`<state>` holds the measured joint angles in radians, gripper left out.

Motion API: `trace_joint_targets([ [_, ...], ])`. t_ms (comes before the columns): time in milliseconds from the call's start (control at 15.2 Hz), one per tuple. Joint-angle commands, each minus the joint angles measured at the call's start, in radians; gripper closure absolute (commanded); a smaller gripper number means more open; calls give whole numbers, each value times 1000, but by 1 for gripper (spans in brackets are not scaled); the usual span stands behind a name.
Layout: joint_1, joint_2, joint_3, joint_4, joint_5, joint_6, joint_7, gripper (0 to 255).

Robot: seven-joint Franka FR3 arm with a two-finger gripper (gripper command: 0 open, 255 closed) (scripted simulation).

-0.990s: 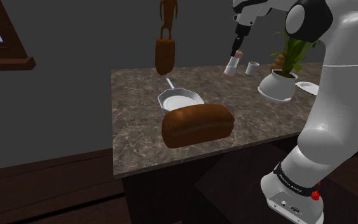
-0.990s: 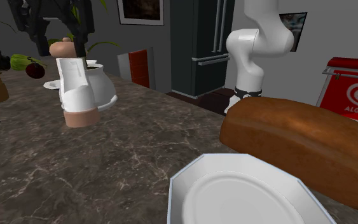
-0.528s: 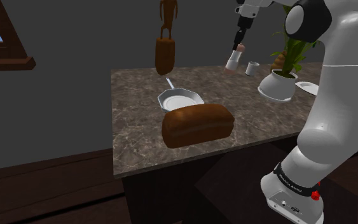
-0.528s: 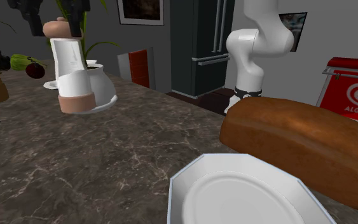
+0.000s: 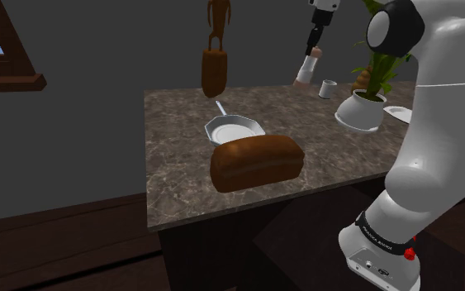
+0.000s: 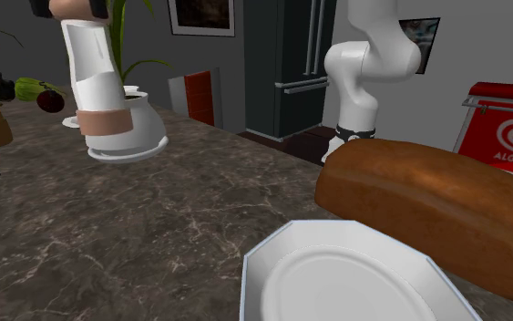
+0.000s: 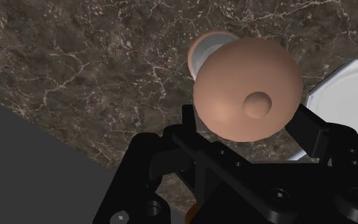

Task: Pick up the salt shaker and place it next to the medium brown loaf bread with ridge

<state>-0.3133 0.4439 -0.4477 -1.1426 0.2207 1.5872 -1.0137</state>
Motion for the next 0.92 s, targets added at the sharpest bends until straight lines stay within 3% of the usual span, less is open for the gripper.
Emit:
trace_joint_targets([
  [0,-10,14,1,52,6,-38,2,255],
  [462,-59,83,7,260,34,-176,9,255],
  [858,129,-153,12,-80,-70,-56,126,255],
])
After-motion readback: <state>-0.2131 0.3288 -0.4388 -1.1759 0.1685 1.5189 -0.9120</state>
